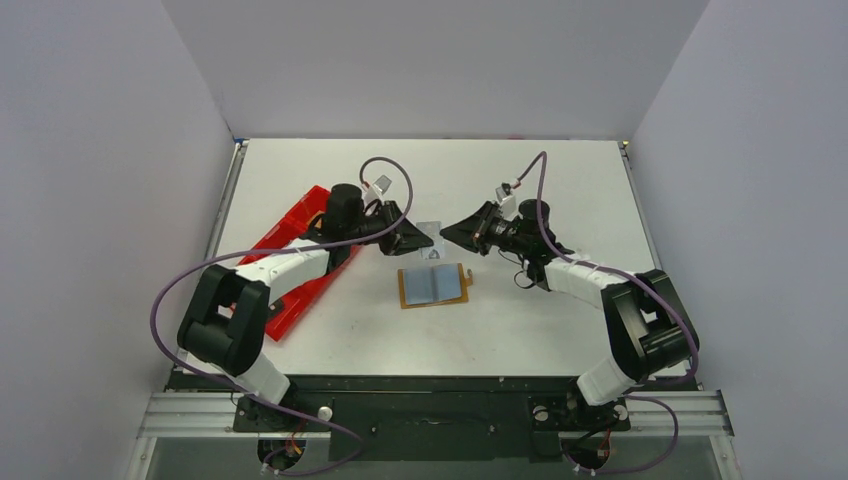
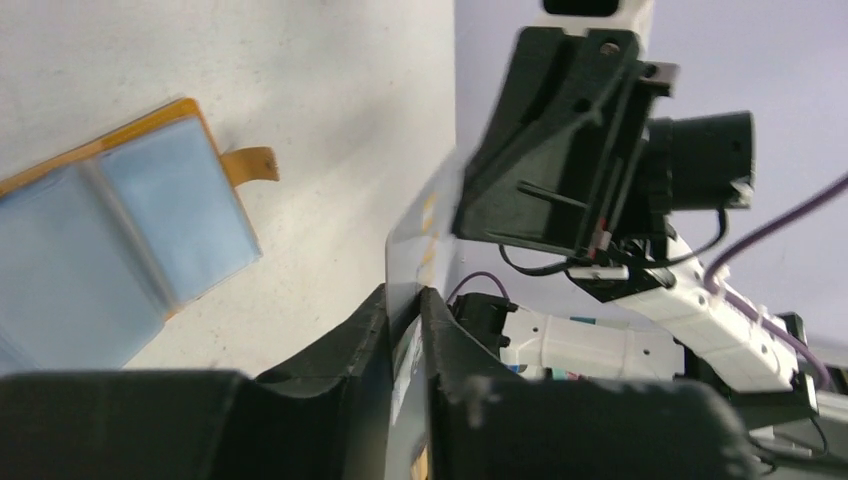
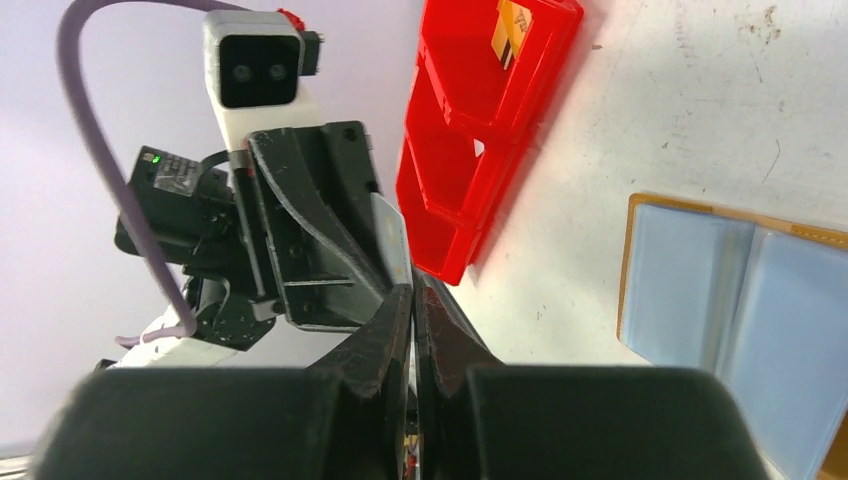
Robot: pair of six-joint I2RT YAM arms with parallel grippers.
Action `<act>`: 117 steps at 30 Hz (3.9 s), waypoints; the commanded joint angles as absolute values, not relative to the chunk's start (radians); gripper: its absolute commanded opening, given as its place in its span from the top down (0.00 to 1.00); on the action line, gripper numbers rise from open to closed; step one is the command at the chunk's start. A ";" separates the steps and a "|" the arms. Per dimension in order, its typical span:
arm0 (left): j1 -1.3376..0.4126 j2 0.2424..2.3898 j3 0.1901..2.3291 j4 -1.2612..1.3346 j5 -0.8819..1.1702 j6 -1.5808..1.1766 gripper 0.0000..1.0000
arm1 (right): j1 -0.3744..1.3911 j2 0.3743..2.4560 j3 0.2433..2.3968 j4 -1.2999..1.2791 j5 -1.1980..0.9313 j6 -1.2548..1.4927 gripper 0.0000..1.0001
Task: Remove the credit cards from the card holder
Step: Place the credit card in the storage box, then remove the credit card from the card holder.
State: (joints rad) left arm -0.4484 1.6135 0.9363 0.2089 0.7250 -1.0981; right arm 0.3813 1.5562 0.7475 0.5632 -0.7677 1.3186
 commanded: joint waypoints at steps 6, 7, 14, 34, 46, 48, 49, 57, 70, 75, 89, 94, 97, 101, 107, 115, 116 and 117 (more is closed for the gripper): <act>-0.441 1.567 0.917 0.291 0.723 -1.103 1.00 | 0.404 1.525 0.817 0.472 -0.735 1.223 0.49; -0.440 1.565 0.918 0.273 0.718 -1.094 1.00 | 0.407 1.511 0.830 0.425 -0.723 1.165 0.38; -0.416 1.501 0.933 0.094 0.590 -0.989 1.00 | 0.425 1.446 0.946 0.030 -0.504 0.925 0.27; -0.055 1.242 1.002 -0.600 0.014 -0.726 1.00 | 0.425 1.442 0.958 -0.099 -0.404 0.820 0.27; 0.121 1.338 0.952 -0.501 0.042 -0.741 1.00 | 0.424 1.428 0.949 -0.118 -0.425 0.791 0.27; 0.124 1.367 0.950 -0.485 0.040 -0.755 1.00 | 0.424 1.427 0.951 -0.119 -0.429 0.787 0.27; 0.125 1.374 0.948 -0.470 0.040 -0.758 1.00 | 0.422 1.428 0.951 -0.120 -0.433 0.786 0.27; 0.126 1.451 0.941 -0.413 0.073 -0.779 1.00 | 0.417 1.424 0.950 -0.119 -0.445 0.782 0.27; 0.127 1.411 0.947 -0.434 0.059 -0.745 0.61 | 0.416 1.423 0.948 -0.122 -0.438 0.776 0.27; 0.126 1.378 0.954 -0.452 0.057 -0.728 0.57 | 0.418 1.426 0.949 -0.124 -0.433 0.775 0.27; 0.023 1.327 1.000 -0.483 0.081 -0.696 0.48 | 0.473 1.454 0.971 -0.184 -0.350 0.752 0.27; -0.119 1.338 1.039 -0.490 0.071 -0.695 0.46 | 0.522 1.459 0.998 -0.233 -0.271 0.733 0.27; -0.201 1.349 1.052 -0.483 0.079 -0.699 0.46 | 0.555 1.471 1.019 -0.266 -0.212 0.726 0.27; -0.282 1.371 1.066 -0.474 0.080 -0.705 0.45 | 0.609 1.491 1.045 -0.297 -0.149 0.727 0.28; -0.359 1.383 1.057 -0.455 0.092 -0.710 0.44 | 0.698 1.555 1.099 -0.336 -0.076 0.720 0.29; -0.371 1.362 1.019 -0.440 0.109 -0.710 0.42 | 0.775 1.675 1.187 -0.391 -0.023 0.716 0.30; -0.370 1.362 1.018 -0.440 0.110 -0.709 0.42 | 0.779 1.697 1.202 -0.398 -0.018 0.716 0.31; -0.371 1.363 1.018 -0.442 0.112 -0.706 0.42 | 0.788 1.707 1.208 -0.401 -0.015 0.716 0.31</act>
State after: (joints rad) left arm -0.3676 1.3827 1.0187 -0.4747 0.0948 -0.7177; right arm 0.7620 1.6707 1.1419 -0.3779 -0.0715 0.7280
